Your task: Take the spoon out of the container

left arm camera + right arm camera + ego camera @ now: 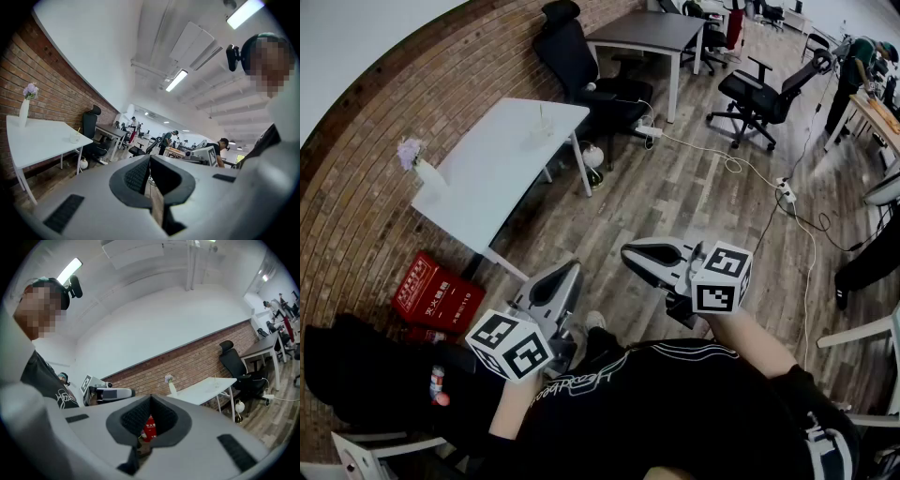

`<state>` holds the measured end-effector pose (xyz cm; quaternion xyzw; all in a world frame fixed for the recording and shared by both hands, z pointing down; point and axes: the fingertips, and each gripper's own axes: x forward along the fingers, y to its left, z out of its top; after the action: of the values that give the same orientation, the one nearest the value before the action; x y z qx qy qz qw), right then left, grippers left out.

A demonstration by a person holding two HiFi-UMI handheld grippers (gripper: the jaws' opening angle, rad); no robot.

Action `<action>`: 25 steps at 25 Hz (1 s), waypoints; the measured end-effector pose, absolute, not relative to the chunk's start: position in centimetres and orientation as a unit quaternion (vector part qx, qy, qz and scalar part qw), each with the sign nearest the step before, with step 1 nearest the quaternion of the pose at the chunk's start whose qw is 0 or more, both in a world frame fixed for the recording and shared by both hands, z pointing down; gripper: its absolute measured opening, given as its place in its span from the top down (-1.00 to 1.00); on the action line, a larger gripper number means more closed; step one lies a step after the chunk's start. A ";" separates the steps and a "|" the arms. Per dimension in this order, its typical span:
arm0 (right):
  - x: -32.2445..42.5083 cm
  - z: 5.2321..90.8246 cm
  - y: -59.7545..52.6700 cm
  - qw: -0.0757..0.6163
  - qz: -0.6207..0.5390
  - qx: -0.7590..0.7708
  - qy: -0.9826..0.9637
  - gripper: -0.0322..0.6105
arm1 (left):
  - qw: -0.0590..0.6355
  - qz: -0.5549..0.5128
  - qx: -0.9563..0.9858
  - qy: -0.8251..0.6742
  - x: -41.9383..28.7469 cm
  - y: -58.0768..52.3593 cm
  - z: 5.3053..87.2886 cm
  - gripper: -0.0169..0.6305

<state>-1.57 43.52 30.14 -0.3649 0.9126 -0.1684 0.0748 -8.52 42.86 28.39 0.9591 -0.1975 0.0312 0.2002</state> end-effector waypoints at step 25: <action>2.8 34.0 29.8 0.081 -0.207 -0.395 0.891 0.91 | 0.232 0.055 0.954 -0.181 -4.7 27.9 32.6 0.93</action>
<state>2.82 29.84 34.02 -0.3947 0.8914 -0.2073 0.0813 -4.72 27.89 32.55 0.9540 -0.1811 0.0554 0.2323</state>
